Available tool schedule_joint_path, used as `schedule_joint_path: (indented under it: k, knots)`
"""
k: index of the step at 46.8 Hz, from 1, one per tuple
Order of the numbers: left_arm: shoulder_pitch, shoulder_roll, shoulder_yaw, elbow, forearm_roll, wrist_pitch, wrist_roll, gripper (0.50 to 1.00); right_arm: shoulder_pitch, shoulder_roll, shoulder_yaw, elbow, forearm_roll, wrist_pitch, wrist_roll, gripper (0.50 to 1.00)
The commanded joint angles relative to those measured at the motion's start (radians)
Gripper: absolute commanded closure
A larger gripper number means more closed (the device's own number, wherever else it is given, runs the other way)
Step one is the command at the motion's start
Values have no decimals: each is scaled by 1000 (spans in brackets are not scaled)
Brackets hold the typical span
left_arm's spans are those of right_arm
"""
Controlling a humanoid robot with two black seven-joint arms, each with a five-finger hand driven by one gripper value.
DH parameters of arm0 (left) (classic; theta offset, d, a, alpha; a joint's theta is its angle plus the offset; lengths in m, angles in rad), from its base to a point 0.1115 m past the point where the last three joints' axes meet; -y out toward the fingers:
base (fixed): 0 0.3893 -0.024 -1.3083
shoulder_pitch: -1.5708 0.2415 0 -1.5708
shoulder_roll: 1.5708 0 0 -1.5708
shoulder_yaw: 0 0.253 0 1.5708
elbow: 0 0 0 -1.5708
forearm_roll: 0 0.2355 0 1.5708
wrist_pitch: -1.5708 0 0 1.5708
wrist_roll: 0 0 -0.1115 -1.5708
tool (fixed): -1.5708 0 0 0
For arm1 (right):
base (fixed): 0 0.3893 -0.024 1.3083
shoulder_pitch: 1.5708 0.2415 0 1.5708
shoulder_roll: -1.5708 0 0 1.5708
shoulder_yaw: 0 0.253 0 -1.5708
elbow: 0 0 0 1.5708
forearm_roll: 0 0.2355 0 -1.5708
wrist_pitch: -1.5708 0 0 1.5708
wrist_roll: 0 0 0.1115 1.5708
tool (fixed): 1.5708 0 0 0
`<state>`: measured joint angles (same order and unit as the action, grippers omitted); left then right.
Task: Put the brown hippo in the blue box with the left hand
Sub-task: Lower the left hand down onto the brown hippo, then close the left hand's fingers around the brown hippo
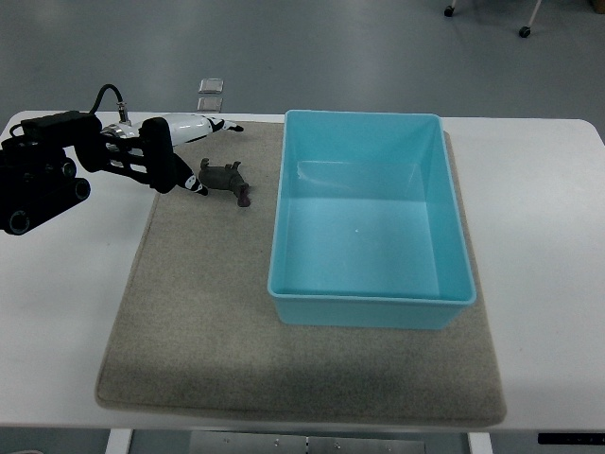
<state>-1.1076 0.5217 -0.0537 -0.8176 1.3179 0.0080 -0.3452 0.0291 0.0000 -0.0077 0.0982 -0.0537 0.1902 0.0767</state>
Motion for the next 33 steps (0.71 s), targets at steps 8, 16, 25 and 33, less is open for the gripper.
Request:
schedule_joint_path:
  k: [8, 16, 25, 33]
  knots:
    - [12, -5, 9, 0, 0, 0, 0, 604, 0, 0, 0, 0, 0, 0, 0, 564]
    - [12, -6, 15, 0, 1, 0, 0, 643, 0, 0, 0, 0, 0, 0, 0, 564]
    - [12, -6, 15, -2, 1, 0, 0, 675, 0, 0, 0, 0, 0, 0, 0, 564]
    - [15, -28, 15, -3, 1, 0, 0, 681, 0, 0, 0, 0, 0, 0, 0, 564]
